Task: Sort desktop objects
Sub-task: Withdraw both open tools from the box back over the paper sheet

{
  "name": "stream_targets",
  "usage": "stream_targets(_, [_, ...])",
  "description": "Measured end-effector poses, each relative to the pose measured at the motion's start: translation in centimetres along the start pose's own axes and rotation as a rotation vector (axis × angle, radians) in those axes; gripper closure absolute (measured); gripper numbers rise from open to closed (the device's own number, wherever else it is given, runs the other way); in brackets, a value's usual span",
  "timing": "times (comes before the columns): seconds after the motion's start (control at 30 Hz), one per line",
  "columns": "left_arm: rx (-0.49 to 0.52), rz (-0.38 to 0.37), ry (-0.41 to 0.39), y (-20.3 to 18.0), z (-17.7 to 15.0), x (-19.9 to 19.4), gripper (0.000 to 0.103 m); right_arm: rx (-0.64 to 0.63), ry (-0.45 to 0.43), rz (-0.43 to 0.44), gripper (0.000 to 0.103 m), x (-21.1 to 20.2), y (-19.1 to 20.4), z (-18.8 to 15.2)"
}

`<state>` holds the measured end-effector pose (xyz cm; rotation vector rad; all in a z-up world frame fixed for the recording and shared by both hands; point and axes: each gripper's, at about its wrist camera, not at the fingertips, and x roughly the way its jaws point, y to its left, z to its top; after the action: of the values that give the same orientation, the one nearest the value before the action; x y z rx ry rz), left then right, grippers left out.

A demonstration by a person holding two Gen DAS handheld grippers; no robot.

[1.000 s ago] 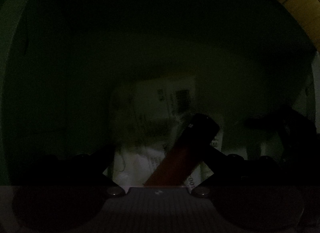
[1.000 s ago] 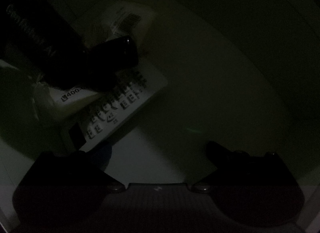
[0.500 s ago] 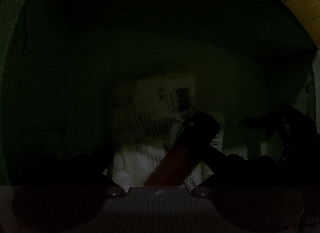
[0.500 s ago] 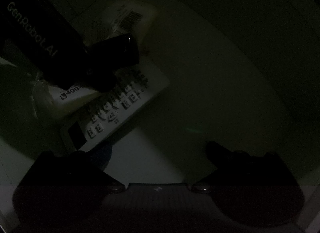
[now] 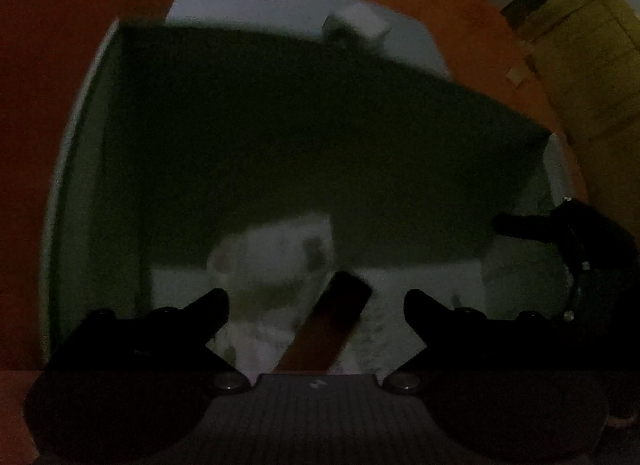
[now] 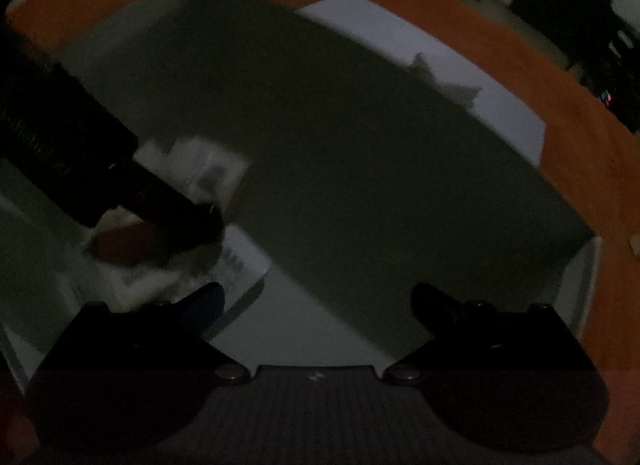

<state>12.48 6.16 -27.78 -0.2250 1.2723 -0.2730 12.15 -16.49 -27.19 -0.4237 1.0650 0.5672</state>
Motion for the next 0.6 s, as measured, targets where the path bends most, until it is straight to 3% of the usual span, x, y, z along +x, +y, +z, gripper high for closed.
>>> stream_targets(0.07, [0.043,0.03,-0.023,-0.7,1.0,-0.9,0.008,0.023,-0.001,-0.003,0.001,-0.9,2.2,1.7])
stream_targets(0.13, [0.082,0.059,-0.044,-1.4,2.1,-1.5,0.008,0.022,-0.015,-0.018,0.001,-1.7,-0.1,3.2])
stream_targets(0.23, [0.115,0.087,-0.059,-1.9,3.8,-2.4,0.008,0.023,-0.03,-0.034,0.001,-2.5,0.1,4.1])
stream_targets(0.33, [0.153,0.121,-0.071,-2.9,5.3,-2.3,0.008,0.043,-0.053,-0.031,0.001,0.5,0.1,5.2])
stream_targets(0.4, [0.176,0.142,-0.085,-3.3,6.3,-2.8,0.008,0.059,-0.083,-0.015,0.001,-0.6,-0.7,6.0])
stream_targets(0.6, [0.158,0.159,-0.122,-4.3,10.1,-3.9,0.006,0.127,-0.158,0.008,0.001,-3.5,-3.8,10.1])
